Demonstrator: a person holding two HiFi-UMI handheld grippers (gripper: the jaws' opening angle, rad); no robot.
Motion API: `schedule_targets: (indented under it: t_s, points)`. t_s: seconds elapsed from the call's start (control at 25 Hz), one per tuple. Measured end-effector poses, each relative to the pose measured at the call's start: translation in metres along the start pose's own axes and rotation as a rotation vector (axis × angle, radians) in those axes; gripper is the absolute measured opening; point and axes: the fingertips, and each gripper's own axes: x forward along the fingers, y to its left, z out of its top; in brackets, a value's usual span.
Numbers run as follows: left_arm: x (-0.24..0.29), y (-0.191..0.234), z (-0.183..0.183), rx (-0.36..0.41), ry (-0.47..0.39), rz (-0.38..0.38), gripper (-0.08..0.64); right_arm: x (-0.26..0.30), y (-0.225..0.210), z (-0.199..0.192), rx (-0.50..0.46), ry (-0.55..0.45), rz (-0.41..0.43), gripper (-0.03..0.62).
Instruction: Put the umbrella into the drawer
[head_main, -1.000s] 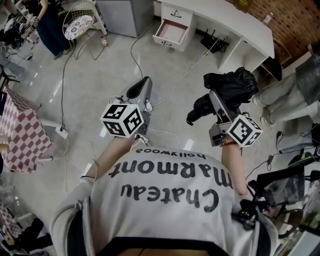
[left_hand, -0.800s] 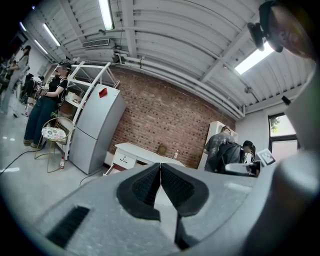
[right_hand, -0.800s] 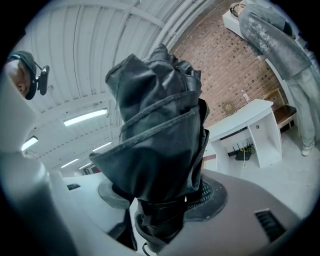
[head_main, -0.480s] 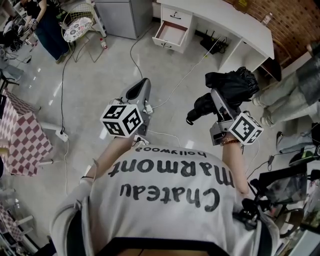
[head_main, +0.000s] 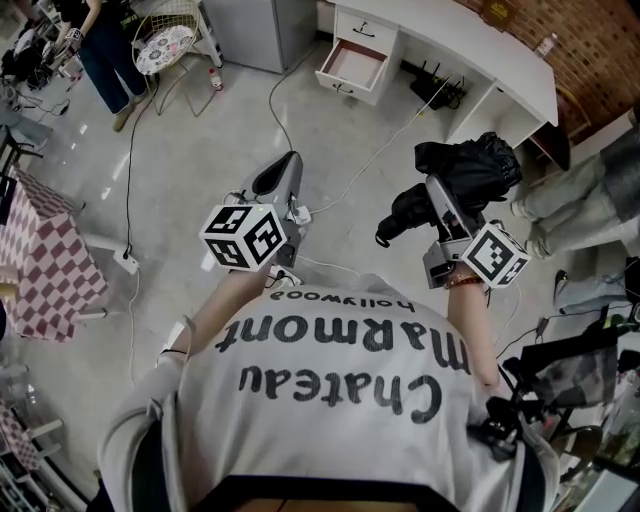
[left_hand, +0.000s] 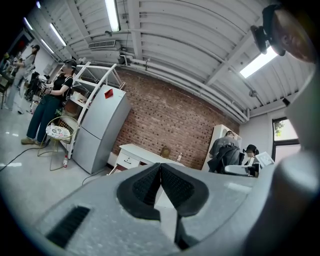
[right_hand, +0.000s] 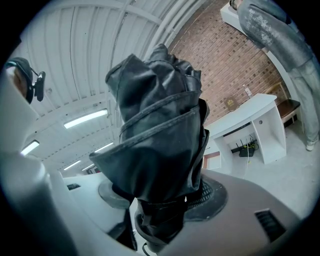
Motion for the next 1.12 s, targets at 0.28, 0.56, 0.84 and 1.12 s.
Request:
schedule_targets:
  t_s: [0.28, 0.56, 0.84, 1.12]
  points:
    - [-0.007, 0.006, -0.002, 0.003, 0.008, 0.003, 0.017, 0.005, 0.008, -0.009, -0.011, 0.017, 0.005, 0.255]
    - [-0.003, 0.009, -0.006, -0.003, 0.017, 0.014, 0.017, 0.01, 0.0, -0.011, 0.004, 0.016, 0.013, 0.255]
    - [0.016, 0.015, -0.008, 0.003, 0.026, 0.023, 0.017, 0.024, -0.023, -0.014, 0.036, 0.026, 0.002, 0.255]
    - [0.056, 0.024, 0.0, -0.027, 0.006, 0.034, 0.017, 0.054, -0.049, 0.006, 0.079, 0.035, 0.033, 0.255]
